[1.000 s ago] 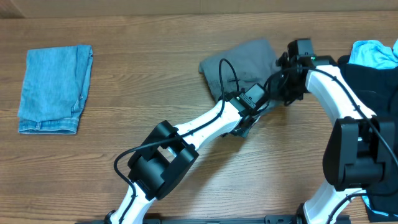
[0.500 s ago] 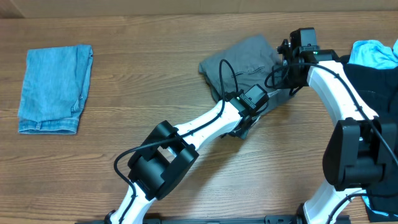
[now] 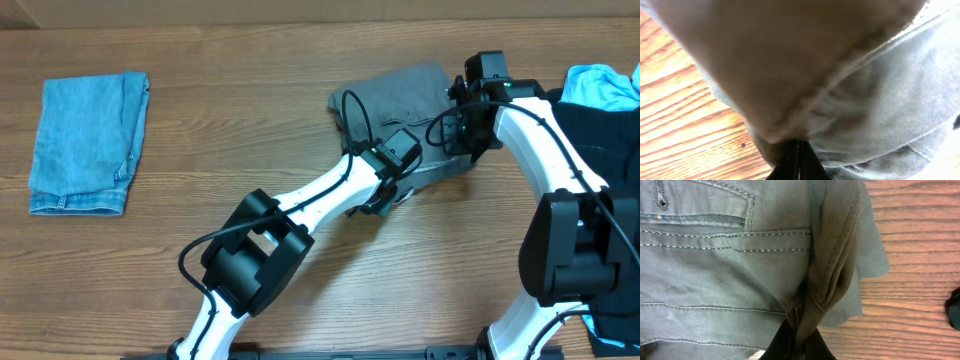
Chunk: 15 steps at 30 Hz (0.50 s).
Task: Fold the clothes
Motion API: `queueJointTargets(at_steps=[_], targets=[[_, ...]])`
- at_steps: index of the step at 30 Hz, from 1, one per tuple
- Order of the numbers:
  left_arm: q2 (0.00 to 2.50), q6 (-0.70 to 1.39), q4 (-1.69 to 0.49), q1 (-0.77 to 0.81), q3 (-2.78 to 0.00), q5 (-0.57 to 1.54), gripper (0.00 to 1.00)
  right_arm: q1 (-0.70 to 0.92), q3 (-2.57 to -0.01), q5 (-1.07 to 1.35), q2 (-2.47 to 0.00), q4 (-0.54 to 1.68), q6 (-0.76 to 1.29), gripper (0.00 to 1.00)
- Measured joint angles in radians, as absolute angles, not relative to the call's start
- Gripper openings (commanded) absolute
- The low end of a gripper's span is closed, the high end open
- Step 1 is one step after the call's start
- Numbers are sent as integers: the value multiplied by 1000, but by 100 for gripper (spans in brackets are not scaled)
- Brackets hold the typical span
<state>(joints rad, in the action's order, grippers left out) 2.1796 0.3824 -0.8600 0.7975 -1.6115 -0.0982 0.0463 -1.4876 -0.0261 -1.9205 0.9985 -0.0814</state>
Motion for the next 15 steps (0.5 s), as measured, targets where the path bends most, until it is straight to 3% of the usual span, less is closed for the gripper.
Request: queueJointTargets(at_steps=[15], targets=[[2180,382,-856,797,-1612,-99,4,47,-1488,-23,-1921,1052,-36,4]])
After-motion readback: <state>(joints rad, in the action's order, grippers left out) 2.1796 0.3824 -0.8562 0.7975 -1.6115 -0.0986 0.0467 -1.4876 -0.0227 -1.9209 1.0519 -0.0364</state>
